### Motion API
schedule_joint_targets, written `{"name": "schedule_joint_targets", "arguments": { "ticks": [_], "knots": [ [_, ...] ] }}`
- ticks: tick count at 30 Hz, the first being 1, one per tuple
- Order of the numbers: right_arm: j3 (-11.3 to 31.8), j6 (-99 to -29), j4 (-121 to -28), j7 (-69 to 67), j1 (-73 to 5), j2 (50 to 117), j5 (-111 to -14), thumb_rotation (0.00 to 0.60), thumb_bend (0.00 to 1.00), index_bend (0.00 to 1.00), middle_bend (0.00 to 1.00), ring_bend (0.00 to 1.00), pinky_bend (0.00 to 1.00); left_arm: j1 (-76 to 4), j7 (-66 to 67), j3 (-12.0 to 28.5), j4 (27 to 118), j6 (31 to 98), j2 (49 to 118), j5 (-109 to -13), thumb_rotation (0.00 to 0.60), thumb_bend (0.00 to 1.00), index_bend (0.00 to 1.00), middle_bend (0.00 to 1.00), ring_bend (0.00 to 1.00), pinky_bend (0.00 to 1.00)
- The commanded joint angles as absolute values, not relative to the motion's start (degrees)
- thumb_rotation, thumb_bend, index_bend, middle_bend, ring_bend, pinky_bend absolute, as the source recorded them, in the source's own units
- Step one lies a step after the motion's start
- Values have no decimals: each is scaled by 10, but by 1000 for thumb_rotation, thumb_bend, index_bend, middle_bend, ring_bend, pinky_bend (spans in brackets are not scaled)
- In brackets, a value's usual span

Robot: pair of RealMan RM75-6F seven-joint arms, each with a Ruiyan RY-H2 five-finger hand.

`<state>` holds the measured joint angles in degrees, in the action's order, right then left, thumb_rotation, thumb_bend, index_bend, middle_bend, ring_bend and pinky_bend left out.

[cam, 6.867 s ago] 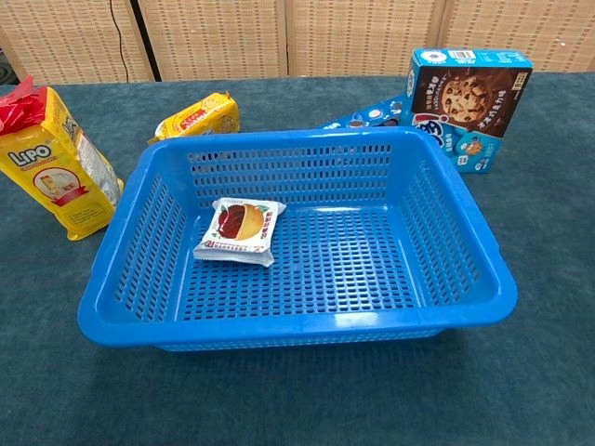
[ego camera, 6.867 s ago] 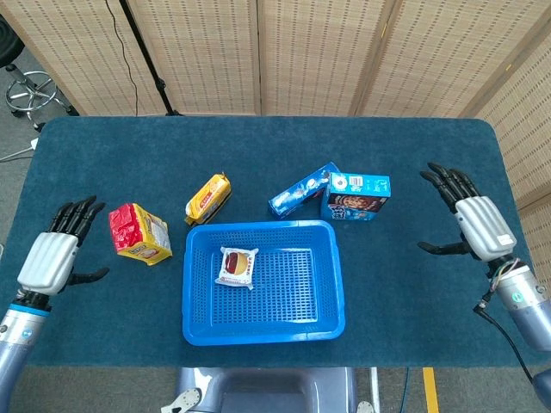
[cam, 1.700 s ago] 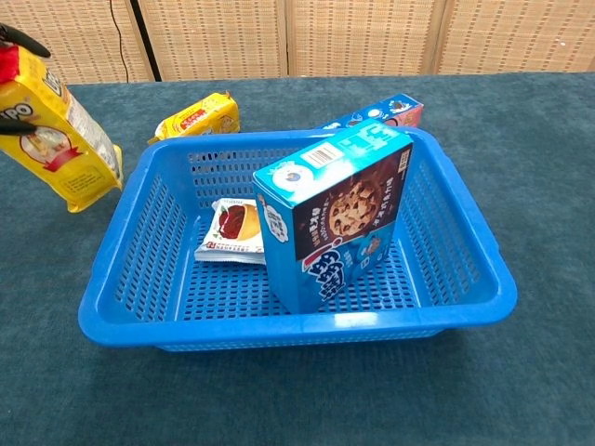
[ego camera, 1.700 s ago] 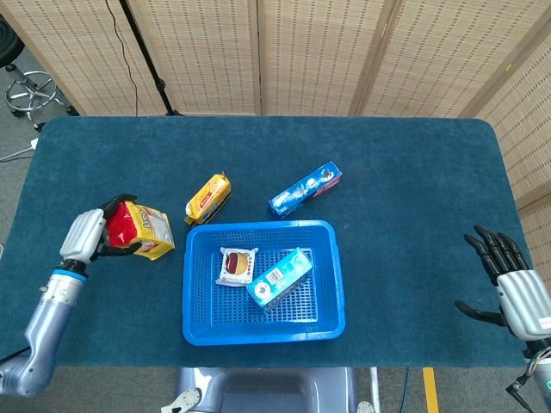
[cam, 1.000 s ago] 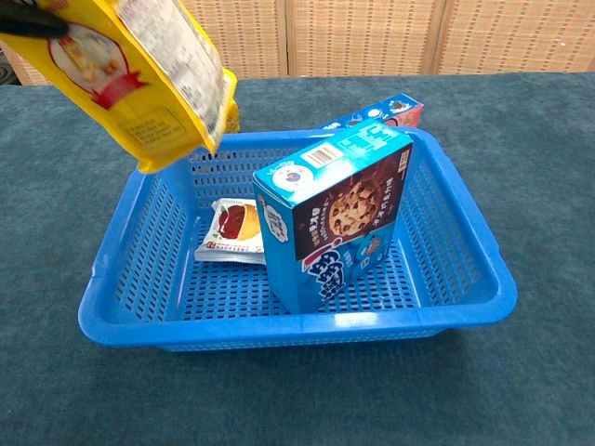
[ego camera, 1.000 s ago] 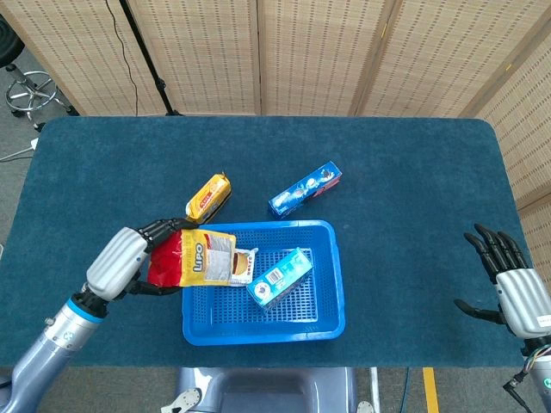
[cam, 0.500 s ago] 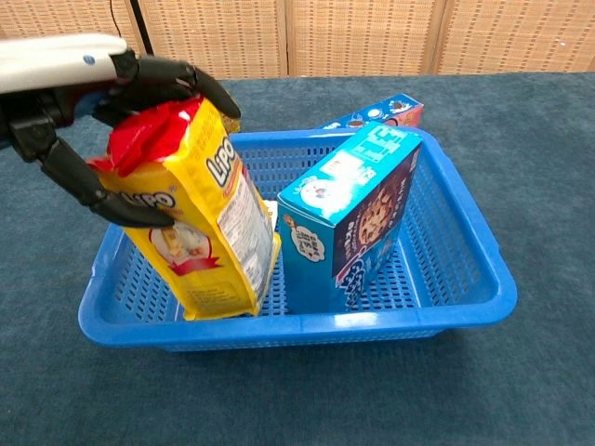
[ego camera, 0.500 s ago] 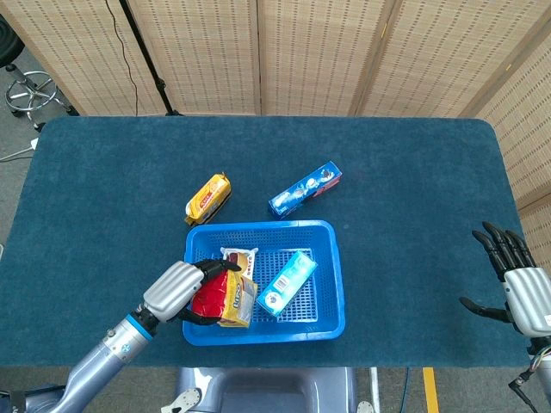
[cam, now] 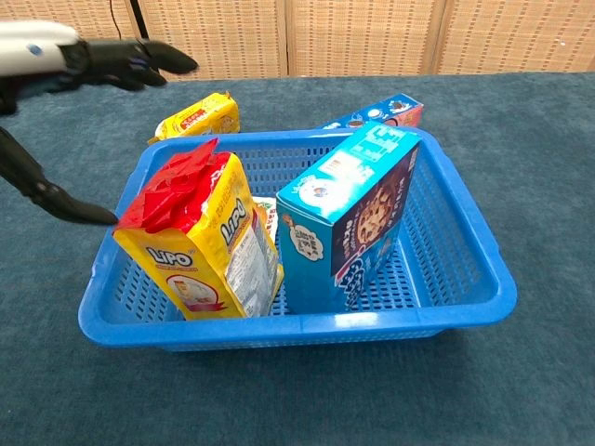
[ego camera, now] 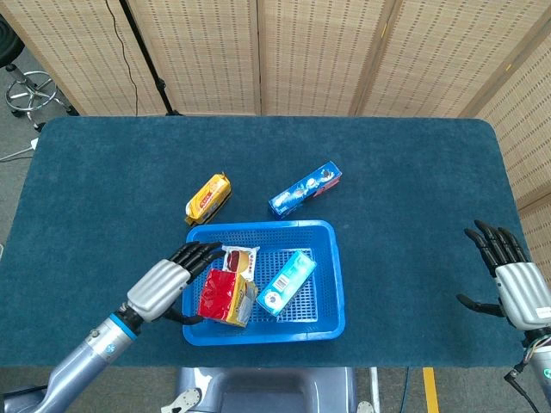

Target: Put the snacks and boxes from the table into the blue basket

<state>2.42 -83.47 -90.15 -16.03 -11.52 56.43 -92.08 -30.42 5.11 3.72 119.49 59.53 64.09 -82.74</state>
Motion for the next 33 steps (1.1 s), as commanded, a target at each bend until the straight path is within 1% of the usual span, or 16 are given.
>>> {"name": "schedule_joint_targets", "arguments": {
  "ticks": [1, 5, 8, 10, 12, 16, 23, 28, 33],
  "knots": [
    [40, -782, -871, -159, -161, 569, -925, 600, 0, 0, 0, 0, 0, -248, 94, 31, 1187, 689, 585, -833, 600, 0, 0, 0, 0, 0],
    [49, -751, -852, -169, -196, 577, -935, 600, 0, 0, 0, 0, 0, -225, 107, 29, 1171, 724, 581, -827, 600, 0, 0, 0, 0, 0],
    [61, -713, -836, -178, -237, 583, -947, 600, 0, 0, 0, 0, 0, -197, 104, 26, 1137, 763, 589, -820, 600, 0, 0, 0, 0, 0],
    [77, -671, -812, -185, -283, 598, -946, 600, 0, 0, 0, 0, 0, -170, 89, 22, 1096, 797, 607, -812, 600, 0, 0, 0, 0, 0],
    [83, -657, -792, -190, -303, 610, -947, 600, 0, 0, 0, 0, 0, -162, 79, 21, 1077, 807, 615, -812, 600, 0, 0, 0, 0, 0],
    [95, -616, -714, -214, -370, 662, -962, 600, 0, 0, 0, 0, 0, -138, 59, 25, 1037, 833, 627, -799, 600, 0, 0, 0, 0, 0],
    [92, -545, -620, -233, -454, 732, -968, 600, 0, 0, 0, 0, 12, -124, 45, 34, 1012, 843, 634, -788, 600, 0, 0, 0, 0, 0],
    [83, -488, -529, -239, -508, 806, -960, 600, 0, 0, 0, 0, 26, -117, 34, 46, 1007, 846, 631, -774, 600, 0, 0, 0, 0, 0],
    [79, -437, -452, -254, -548, 866, -943, 600, 0, 0, 0, 0, 26, -113, 28, 52, 1007, 845, 627, -768, 600, 0, 0, 0, 0, 0]
  ]
}}
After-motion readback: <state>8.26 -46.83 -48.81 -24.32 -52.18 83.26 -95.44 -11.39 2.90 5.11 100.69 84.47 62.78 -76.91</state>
